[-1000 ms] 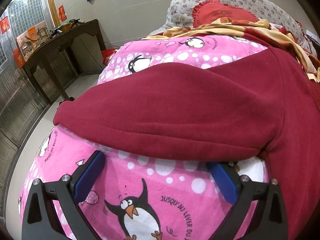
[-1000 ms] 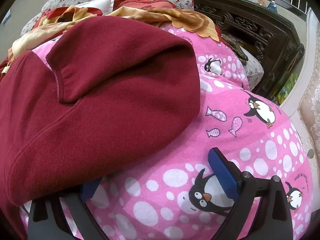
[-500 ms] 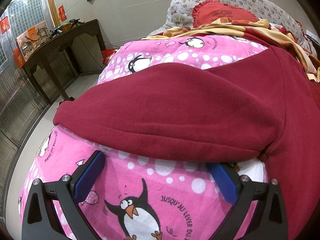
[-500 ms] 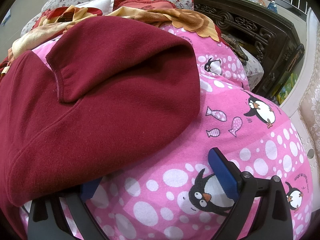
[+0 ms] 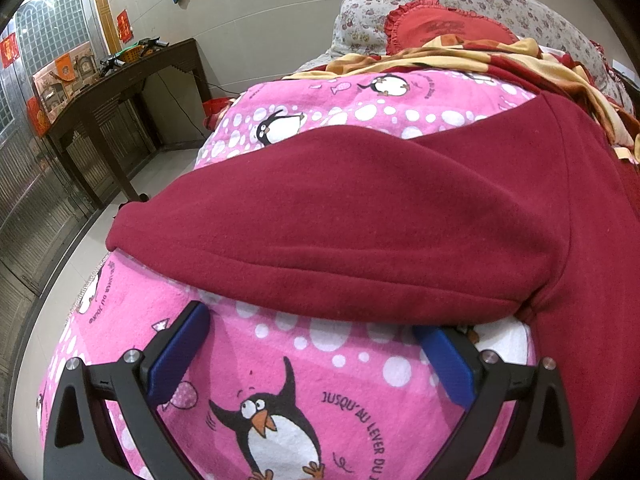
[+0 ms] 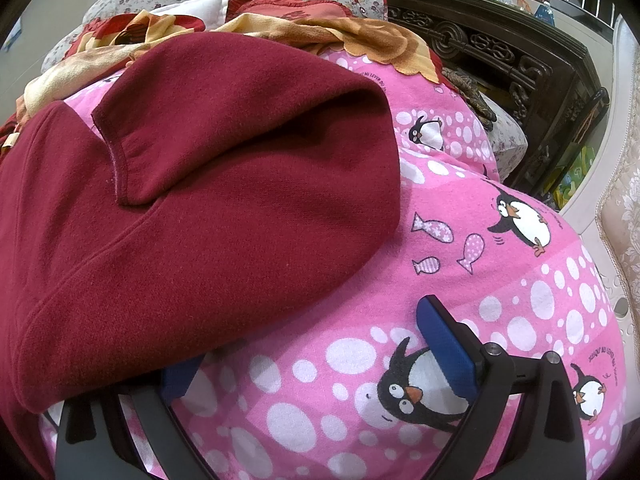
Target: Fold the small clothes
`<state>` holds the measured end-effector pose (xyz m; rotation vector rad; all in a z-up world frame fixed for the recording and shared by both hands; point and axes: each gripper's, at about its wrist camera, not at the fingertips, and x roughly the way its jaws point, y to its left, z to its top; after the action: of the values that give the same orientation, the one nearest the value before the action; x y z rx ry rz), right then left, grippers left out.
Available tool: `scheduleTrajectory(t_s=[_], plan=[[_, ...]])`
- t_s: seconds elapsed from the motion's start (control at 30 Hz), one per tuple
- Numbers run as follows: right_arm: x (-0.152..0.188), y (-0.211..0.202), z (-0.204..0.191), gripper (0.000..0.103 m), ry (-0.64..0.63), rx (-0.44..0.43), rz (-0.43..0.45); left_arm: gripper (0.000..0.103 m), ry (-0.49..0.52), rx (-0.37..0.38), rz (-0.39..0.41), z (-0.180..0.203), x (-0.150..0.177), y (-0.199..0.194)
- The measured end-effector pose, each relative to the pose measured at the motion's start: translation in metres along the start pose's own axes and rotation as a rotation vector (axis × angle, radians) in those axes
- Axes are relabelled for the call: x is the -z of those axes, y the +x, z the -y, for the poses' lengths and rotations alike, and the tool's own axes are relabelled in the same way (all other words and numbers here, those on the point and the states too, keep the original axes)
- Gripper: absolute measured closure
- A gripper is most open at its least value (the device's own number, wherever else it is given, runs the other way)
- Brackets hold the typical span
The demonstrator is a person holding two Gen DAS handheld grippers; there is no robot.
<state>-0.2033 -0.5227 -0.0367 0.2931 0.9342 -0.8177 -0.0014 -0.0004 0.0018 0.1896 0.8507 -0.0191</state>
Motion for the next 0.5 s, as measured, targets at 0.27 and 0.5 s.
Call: scheduleTrajectory(t_s=[0.27,0.5], plan=[[0.0002,0.0001,0.0000,0.000,0.000,0.000,0.001,0.000,0.001,-0.001,0.000,-0.0002,0.0000,-0.0020],[0.0003,-0.0015,0.0004,0.000,-0.002,0.004,-0.001,0.000,0.004,0.011,-0.016,0.0032,0.0000,-0.0001]])
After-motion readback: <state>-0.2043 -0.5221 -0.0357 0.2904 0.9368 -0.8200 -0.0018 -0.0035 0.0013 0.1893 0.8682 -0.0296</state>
